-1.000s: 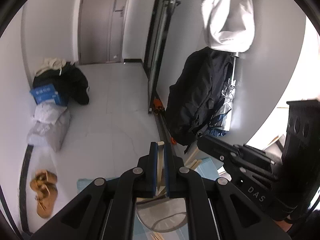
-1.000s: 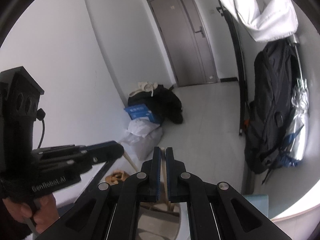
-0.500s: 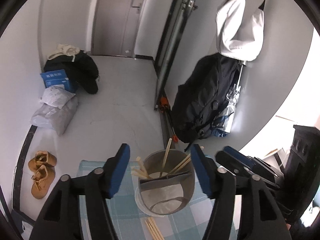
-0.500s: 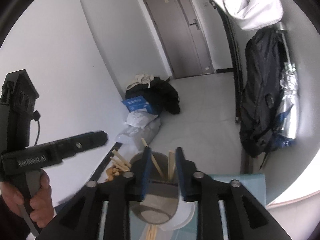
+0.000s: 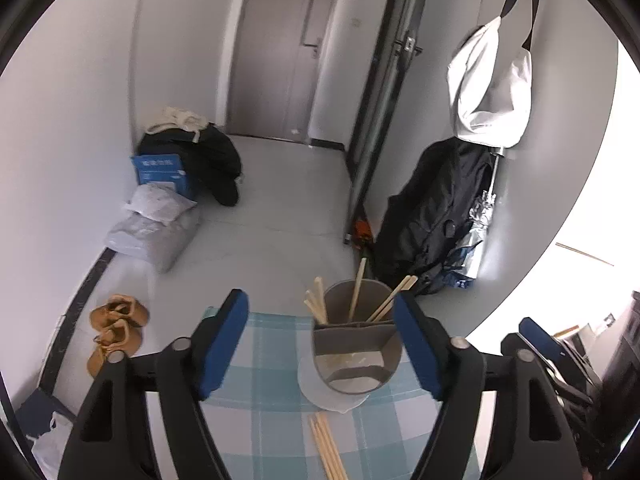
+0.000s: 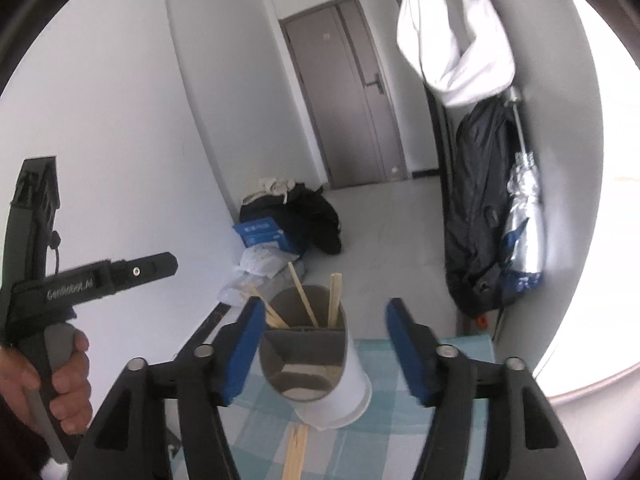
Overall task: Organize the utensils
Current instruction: 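Raise both open tools away from the holder toward the chopstick pile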
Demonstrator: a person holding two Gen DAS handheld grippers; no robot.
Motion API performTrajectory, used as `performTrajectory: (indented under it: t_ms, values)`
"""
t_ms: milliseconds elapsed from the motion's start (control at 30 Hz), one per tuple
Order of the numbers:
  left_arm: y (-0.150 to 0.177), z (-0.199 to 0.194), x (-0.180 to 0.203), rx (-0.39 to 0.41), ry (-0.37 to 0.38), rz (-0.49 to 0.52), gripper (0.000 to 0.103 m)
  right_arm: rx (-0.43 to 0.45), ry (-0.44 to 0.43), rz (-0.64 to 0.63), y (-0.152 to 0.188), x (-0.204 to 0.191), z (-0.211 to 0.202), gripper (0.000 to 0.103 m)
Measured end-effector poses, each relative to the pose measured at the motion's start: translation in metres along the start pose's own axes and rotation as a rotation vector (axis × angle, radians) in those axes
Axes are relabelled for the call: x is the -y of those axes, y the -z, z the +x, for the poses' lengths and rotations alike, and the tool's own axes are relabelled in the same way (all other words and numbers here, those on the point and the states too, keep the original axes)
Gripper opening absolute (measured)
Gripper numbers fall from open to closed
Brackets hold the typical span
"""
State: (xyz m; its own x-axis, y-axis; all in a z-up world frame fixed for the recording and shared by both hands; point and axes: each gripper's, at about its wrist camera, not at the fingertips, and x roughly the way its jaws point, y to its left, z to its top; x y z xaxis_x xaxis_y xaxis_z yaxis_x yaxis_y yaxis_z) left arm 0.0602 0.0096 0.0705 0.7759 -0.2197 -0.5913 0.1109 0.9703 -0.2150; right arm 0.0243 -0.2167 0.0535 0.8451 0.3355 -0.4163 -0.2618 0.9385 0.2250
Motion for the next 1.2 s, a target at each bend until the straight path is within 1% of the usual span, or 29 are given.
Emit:
performTrajectory:
  t_ms: [67, 167, 200, 300, 333, 400, 500, 600, 667, 767, 933, 1033, 1200]
  values:
    - [0.005, -0.005, 0.001, 0.016, -0.013, 0.002, 0.078, 0.012, 0.015, -0.019, 0.005, -0.004, -0.010, 0.071]
    - [0.013, -0.009, 0.003, 0.017, -0.023, 0.017, 0.079, 0.035, 0.037, -0.020, 0.014, -0.007, -0.025, 0.078]
    - [0.017, -0.012, 0.003, 0.021, -0.028, 0.022, 0.079, 0.040, 0.044, -0.020, 0.016, -0.008, -0.029, 0.081]
    - [0.028, -0.019, 0.003, 0.042, -0.049, 0.038, 0.080, 0.059, 0.068, -0.033, 0.026, -0.013, -0.039, 0.085]
    - [0.031, -0.020, 0.003, 0.047, -0.056, 0.040, 0.082, 0.061, 0.070, -0.037, 0.029, -0.013, -0.041, 0.086]
    - [0.038, -0.023, 0.003, 0.055, -0.063, 0.042, 0.085, 0.071, 0.078, -0.045, 0.035, -0.014, -0.044, 0.086]
    - [0.049, -0.026, 0.002, 0.075, -0.083, 0.049, 0.086, 0.074, 0.093, -0.052, 0.045, -0.017, -0.046, 0.086]
    - [0.059, -0.028, 0.001, 0.083, -0.097, 0.049, 0.087, 0.065, 0.094, -0.039, 0.055, -0.016, -0.048, 0.087]
    - [0.066, -0.027, -0.001, 0.085, -0.104, 0.042, 0.091, 0.063, 0.096, -0.033, 0.061, -0.016, -0.049, 0.087]
    - [0.078, -0.026, -0.003, 0.088, -0.117, 0.036, 0.091, 0.057, 0.098, -0.031, 0.069, -0.016, -0.050, 0.087]
    - [0.094, -0.014, -0.005, 0.062, -0.129, 0.039, 0.091, 0.033, 0.109, -0.025, 0.082, -0.011, -0.048, 0.087]
    - [0.103, -0.005, -0.004, 0.045, -0.108, 0.033, 0.091, 0.010, 0.115, -0.015, 0.091, -0.008, -0.046, 0.087]
    - [0.110, 0.012, 0.004, 0.019, -0.101, 0.082, 0.091, -0.033, 0.142, -0.004, 0.101, -0.002, -0.038, 0.087]
